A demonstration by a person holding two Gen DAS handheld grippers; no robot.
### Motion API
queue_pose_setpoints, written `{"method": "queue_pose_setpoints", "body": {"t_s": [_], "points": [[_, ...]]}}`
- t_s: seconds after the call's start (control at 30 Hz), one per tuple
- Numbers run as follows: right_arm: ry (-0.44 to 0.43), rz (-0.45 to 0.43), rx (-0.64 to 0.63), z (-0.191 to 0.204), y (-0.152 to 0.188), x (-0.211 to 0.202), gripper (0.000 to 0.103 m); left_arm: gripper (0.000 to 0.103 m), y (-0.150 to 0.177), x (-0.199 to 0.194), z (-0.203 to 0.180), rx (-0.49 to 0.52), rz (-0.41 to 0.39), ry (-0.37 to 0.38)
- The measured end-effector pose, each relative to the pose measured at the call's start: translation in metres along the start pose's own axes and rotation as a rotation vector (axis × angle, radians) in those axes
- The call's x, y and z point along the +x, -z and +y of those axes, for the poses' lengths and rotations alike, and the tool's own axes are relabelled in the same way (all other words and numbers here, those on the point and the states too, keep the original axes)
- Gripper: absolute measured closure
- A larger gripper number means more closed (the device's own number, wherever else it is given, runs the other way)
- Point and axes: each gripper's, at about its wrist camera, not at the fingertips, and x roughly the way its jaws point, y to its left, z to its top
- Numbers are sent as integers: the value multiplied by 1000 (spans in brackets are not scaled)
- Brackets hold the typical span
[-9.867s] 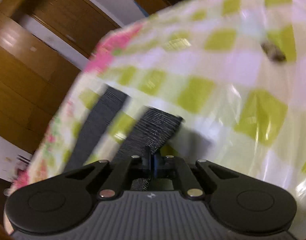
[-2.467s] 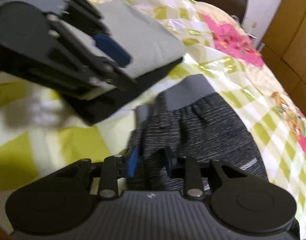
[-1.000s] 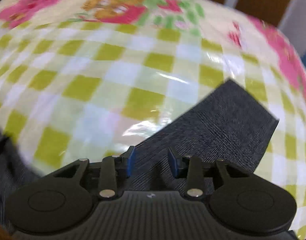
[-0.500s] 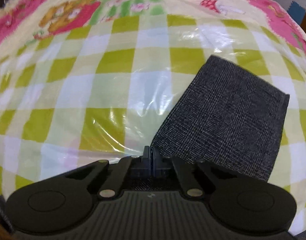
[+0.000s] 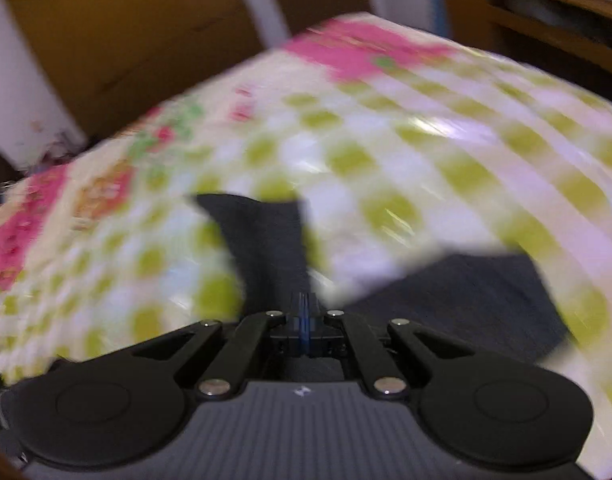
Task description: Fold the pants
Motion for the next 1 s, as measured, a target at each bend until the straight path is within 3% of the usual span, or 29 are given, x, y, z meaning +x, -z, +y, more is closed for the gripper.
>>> {"method": "queue_pose_setpoints", "body": {"t_s": [0.1,0.23,0.33,0.37,0.47,0.6,0.63,0.67,0.7,0.73,0.77,0.83,0.93,1.0], "points": [[82,45,14,-27,24,9,101,52,-5,8,-11,38,6,-1],[6,12,-13,-14,20,18,95,52,-14,18,-13,21,16,17],[-52,-23,-130,23,-4,32,90,52,-18,23,-18,23,5,22],[-66,-19,-188,43,-12,41,77,52,-19,24,-19,26,0,26],[-75,-22,-349,99,-27,64,64,52,-19,26,-17,11,-20,46],[-4,78,-625,176,-32,115,51,52,-19,29,-12,-26,-40,69],[59,107,-727,194,-28,136,51,52,-19,28,-12,-30,-43,70],[122,100,-794,200,-24,152,59,52,-19,26,-12,-31,-49,69],[192,97,-849,202,-22,168,73,52,-18,24,-11,-30,-55,66],[252,98,-860,200,-26,182,98,52,-18,22,-10,-33,-60,67],[271,99,-804,191,-36,186,101,52,-17,21,-9,-37,-59,65],[221,79,-636,162,-57,171,101,52,-18,18,-10,-32,-70,56],[124,-35,-351,97,-76,103,101,51,-23,15,-16,-3,-89,29],[57,-95,-166,52,-71,60,101,51,-28,17,-22,12,-86,32]]}}
